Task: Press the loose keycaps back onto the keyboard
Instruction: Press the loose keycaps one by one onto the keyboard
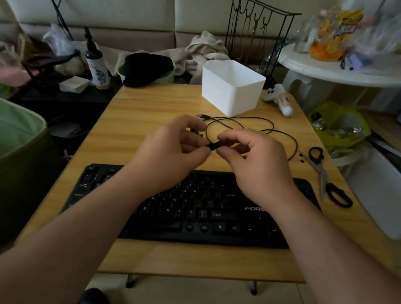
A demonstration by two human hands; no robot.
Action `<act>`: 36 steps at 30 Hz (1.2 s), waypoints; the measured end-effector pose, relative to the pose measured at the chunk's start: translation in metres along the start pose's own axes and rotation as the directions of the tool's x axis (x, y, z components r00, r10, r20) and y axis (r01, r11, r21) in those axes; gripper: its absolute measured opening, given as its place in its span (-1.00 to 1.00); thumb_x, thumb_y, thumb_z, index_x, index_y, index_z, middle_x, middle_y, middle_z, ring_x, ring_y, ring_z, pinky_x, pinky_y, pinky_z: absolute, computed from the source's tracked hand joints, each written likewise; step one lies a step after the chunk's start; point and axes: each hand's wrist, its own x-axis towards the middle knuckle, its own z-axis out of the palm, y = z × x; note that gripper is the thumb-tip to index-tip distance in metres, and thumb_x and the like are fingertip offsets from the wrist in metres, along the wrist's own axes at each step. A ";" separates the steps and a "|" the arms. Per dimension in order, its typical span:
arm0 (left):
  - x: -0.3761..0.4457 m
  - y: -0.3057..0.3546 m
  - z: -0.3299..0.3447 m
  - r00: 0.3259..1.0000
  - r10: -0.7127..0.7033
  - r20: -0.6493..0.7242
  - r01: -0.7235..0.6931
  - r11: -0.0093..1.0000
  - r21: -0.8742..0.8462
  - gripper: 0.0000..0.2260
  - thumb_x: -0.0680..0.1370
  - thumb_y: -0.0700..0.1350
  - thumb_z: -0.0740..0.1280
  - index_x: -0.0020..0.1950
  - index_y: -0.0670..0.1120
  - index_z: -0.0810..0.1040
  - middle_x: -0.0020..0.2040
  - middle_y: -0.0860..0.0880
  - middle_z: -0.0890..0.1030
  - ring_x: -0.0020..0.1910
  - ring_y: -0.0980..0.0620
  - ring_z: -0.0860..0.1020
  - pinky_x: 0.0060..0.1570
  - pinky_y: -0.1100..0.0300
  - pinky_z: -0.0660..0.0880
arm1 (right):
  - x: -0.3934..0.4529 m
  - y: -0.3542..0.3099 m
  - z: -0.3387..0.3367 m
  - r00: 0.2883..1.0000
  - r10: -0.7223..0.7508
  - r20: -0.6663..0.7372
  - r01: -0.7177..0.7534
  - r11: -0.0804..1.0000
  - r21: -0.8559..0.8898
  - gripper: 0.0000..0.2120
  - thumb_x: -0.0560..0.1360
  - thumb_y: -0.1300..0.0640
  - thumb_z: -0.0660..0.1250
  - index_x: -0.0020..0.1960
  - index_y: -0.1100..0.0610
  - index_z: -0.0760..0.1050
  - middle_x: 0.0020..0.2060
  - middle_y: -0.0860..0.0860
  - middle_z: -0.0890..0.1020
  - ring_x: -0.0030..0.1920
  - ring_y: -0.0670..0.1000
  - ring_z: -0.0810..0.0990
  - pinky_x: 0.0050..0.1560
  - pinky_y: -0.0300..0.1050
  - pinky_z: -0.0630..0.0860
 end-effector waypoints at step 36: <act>-0.009 0.008 0.025 0.906 -0.125 0.404 0.383 0.648 -0.658 -0.80 0.66 -0.24 0.30 0.18 -0.14 0.70 -0.01 -0.10 0.68 -0.08 0.05 0.60 -0.04 0.22 0.60 | -0.028 -0.014 -0.043 0.997 -0.051 -0.059 0.042 0.989 -0.140 -0.80 0.42 -0.01 0.60 -0.03 -0.07 0.63 -0.20 -0.22 0.60 -0.07 -0.25 0.53 -0.25 -0.53 0.35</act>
